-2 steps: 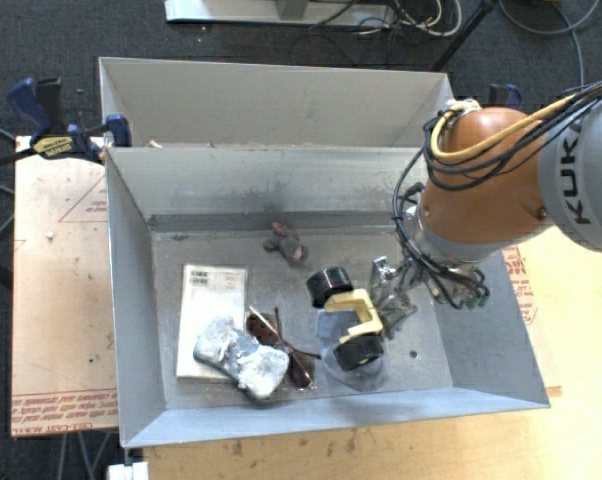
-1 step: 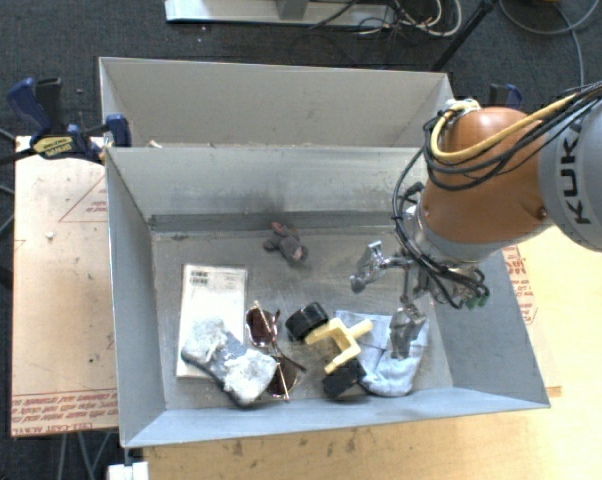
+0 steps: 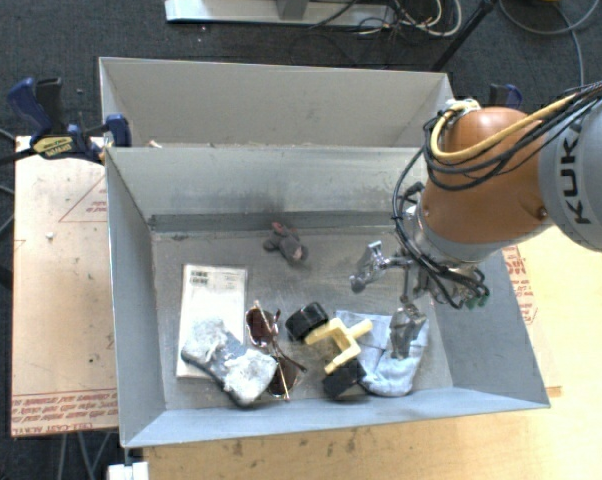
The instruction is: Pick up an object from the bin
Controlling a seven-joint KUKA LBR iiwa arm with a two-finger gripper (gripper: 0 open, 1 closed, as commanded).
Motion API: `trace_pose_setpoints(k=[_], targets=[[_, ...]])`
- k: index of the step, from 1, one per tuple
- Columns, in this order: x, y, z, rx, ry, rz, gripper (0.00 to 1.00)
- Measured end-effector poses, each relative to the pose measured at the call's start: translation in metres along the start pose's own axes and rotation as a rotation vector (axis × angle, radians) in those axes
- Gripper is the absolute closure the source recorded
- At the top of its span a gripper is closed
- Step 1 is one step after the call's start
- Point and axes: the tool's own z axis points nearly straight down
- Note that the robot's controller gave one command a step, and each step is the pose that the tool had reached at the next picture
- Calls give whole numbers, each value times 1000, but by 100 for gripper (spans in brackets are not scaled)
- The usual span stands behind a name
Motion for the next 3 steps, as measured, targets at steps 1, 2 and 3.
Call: trace_pose_setpoints(k=[1, 2, 3], targets=[[0, 2, -2, 0, 3, 2, 0], [-25, 40, -34, 0, -8, -96, 0], [3, 45, 15, 2, -4, -285, 0]])
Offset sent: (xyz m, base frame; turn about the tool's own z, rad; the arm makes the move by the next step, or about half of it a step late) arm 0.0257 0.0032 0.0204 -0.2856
